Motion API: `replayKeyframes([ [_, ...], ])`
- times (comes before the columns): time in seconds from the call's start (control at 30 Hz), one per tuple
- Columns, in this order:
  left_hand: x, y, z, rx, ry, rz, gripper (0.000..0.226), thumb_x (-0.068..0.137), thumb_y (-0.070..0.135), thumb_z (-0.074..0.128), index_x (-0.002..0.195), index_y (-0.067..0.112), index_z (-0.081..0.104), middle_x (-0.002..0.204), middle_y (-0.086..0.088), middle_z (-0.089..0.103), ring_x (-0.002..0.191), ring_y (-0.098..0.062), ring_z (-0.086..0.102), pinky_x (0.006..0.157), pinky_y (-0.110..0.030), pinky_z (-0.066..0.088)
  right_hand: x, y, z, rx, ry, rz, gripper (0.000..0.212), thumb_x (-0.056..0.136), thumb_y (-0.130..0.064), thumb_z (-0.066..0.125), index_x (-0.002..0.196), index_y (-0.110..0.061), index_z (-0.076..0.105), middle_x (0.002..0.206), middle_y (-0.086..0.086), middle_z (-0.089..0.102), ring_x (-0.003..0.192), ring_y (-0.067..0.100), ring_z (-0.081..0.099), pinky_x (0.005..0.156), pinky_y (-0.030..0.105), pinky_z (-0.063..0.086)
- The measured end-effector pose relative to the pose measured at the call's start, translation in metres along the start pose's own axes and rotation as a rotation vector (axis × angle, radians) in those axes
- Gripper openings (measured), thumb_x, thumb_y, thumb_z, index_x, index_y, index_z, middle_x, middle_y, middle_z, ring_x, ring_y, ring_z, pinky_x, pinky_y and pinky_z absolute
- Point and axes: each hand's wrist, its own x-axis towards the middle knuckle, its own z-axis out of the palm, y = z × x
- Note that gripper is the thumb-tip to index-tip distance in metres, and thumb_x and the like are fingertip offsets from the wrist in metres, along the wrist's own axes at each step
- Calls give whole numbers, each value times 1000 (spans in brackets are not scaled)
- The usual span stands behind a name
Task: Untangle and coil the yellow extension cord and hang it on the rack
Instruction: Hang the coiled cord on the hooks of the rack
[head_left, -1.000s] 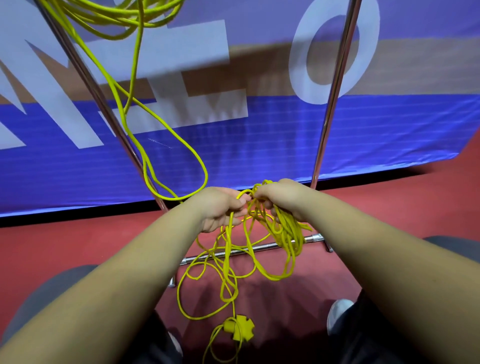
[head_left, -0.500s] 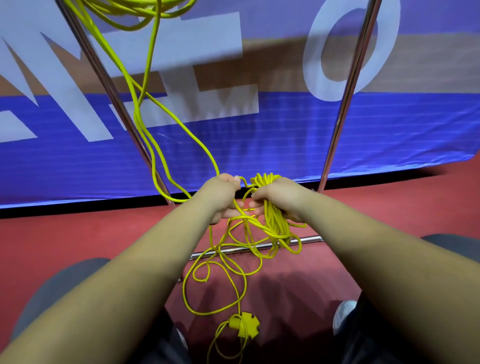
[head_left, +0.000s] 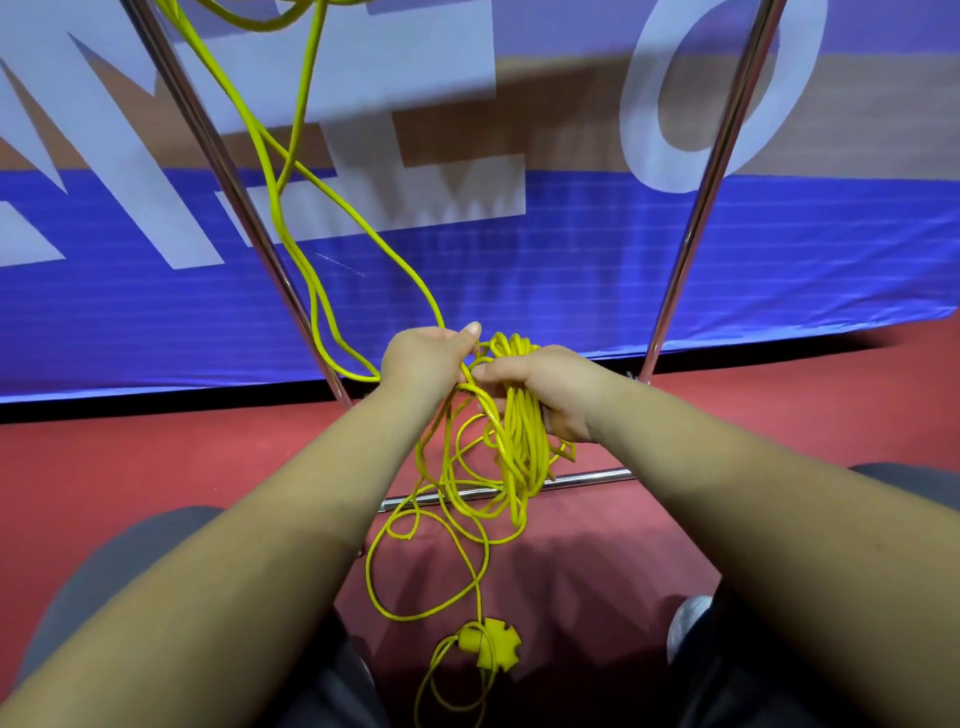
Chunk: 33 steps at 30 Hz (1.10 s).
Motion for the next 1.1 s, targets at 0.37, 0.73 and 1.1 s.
replayKeyframes([
  [0.37,-21,24,-13,483,-283,294,46,110,42,37,89,8,61,86,-14,72,92,-37,64,83,-43,51,8,-1,-2,1,152,-31,6,97,2,67,96,-1,72,79,18,75,61,24,74,56,35,61],
  [0.73,-56,-7,-62,476,-1083,148,31,106,42,55,102,17,73,53,-3,54,52,-22,47,58,-31,43,11,-16,-47,123,513,-210,22,93,9,53,105,-9,49,66,20,59,51,30,70,63,49,60],
  [1.1,-56,-79,-16,1109,-867,67,35,92,12,66,127,10,63,101,-11,79,78,-23,73,67,-25,58,-1,-45,-88,412,657,-326,20,97,0,58,80,-9,54,61,11,54,53,24,60,67,40,58],
])
